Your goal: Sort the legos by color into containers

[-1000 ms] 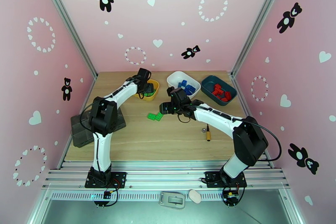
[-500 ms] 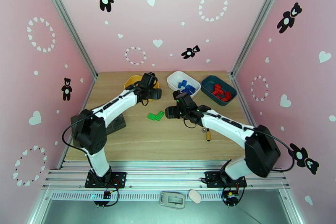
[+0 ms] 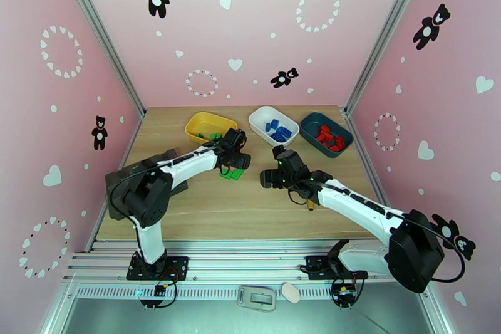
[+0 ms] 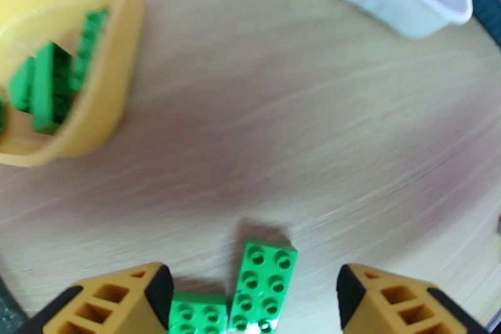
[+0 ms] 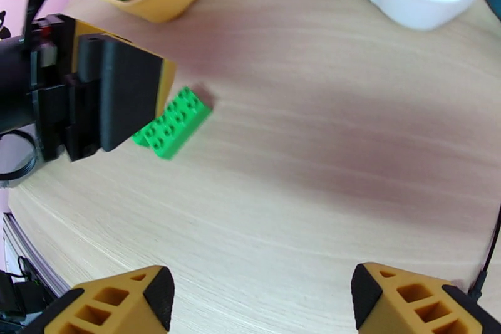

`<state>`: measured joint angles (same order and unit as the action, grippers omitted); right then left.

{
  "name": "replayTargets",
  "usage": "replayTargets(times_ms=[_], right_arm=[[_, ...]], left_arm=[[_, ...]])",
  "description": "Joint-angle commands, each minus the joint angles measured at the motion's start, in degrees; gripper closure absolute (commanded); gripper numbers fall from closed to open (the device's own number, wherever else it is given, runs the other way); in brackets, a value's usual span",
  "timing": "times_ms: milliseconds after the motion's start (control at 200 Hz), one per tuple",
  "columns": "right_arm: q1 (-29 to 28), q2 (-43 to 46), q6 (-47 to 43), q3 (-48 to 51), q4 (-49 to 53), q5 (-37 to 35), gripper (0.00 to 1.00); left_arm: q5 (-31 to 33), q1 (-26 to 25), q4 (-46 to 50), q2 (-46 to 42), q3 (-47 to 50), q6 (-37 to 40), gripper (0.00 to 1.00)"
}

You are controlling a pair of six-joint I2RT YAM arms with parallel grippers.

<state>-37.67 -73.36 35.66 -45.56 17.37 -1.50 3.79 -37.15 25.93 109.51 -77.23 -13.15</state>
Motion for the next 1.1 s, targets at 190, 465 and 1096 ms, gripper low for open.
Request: replayTargets(times_ms=[190,465,1096], right_arm=[[0.06,1.46,1.93,3.79,-1.96,0.79,0.20],[0.11,1.65,1.96,3.86,-2.15,0.44,0.21],[0.03,-2.44,2.90,2.48,-7.02,3.90,0.21]], left_arm=[[-0.37,-1.37,-2.12,5.25,0.93,0.04,0.32],[1.00,-2.49,-2.74,7.38,1.82,-0.54,0.42],[1.87,-3.35,-1.33,-0.48,2.52,-2.84,0.63]])
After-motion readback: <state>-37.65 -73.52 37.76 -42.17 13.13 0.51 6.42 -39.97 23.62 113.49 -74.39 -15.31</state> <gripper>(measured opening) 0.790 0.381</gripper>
